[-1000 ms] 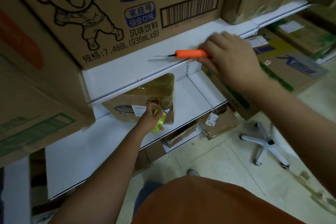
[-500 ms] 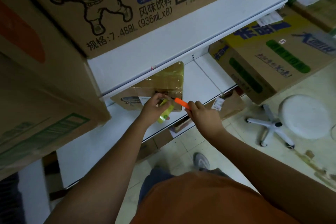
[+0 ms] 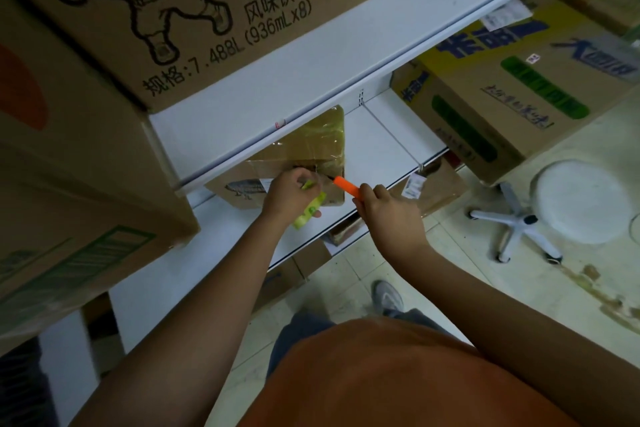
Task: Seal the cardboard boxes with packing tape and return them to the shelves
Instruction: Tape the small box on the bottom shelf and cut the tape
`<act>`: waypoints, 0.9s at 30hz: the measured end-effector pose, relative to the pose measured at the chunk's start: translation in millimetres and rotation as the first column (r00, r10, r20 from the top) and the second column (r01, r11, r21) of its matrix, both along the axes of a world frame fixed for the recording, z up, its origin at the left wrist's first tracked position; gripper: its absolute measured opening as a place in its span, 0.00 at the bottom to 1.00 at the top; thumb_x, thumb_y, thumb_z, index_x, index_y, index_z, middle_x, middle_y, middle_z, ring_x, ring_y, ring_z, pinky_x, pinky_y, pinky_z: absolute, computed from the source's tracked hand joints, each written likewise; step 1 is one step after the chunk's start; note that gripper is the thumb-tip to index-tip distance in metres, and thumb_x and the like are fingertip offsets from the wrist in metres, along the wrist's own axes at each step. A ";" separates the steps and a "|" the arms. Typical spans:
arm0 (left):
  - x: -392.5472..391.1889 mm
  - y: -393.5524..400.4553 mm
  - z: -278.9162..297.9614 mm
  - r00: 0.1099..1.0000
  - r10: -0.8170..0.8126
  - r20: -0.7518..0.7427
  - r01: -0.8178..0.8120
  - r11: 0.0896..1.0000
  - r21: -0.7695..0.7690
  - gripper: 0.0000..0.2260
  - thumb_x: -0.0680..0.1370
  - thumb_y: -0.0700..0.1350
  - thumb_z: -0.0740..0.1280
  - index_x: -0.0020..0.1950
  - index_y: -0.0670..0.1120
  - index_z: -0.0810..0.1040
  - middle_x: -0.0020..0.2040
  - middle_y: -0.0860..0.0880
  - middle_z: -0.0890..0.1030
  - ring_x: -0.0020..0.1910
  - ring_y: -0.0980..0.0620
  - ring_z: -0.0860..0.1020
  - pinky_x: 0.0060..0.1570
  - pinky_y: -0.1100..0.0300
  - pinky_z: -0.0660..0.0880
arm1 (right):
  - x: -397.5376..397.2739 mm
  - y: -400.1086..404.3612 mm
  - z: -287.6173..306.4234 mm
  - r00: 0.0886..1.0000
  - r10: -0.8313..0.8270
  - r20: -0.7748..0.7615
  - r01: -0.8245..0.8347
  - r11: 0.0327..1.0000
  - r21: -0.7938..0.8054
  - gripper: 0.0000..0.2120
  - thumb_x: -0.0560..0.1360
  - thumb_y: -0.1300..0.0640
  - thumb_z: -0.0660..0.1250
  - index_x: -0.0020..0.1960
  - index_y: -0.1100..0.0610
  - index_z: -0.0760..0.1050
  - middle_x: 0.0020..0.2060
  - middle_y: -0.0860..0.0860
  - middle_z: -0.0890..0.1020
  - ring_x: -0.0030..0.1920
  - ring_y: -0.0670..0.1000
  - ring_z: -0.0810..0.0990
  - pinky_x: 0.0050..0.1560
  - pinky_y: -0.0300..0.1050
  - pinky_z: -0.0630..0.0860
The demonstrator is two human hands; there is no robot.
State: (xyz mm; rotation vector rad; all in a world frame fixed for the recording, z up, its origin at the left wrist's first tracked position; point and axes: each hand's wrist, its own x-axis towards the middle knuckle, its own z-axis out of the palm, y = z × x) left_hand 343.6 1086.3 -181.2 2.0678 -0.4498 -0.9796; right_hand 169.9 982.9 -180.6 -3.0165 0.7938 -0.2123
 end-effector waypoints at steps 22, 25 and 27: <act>4.2 12.1 9.3 0.997 0.064 -0.031 -0.062 0.997 0.051 0.02 0.75 0.42 0.73 0.44 0.45 0.81 0.50 0.37 0.84 0.40 0.37 0.85 0.45 0.39 0.82 | -45.6 -35.1 -16.7 1.000 0.016 0.014 -0.019 0.969 0.245 0.18 0.84 0.45 0.53 0.66 0.55 0.71 0.47 0.53 0.82 0.35 0.52 0.79 0.32 0.43 0.75; 5.3 10.9 7.7 0.999 0.053 0.005 -0.054 0.997 0.062 0.06 0.72 0.49 0.75 0.43 0.48 0.81 0.49 0.42 0.84 0.41 0.45 0.85 0.42 0.47 0.83 | -49.2 -44.4 7.9 0.944 0.158 0.288 -0.206 0.968 0.142 0.20 0.83 0.45 0.55 0.66 0.55 0.74 0.44 0.52 0.82 0.32 0.51 0.79 0.28 0.40 0.73; 4.4 10.9 6.7 0.997 0.047 0.058 -0.051 0.997 0.060 0.11 0.71 0.52 0.76 0.43 0.46 0.80 0.47 0.45 0.83 0.44 0.47 0.84 0.46 0.49 0.82 | -46.7 -57.6 37.4 0.861 0.286 0.420 -0.319 0.948 0.009 0.19 0.83 0.46 0.57 0.66 0.56 0.75 0.44 0.52 0.82 0.34 0.50 0.79 0.31 0.38 0.70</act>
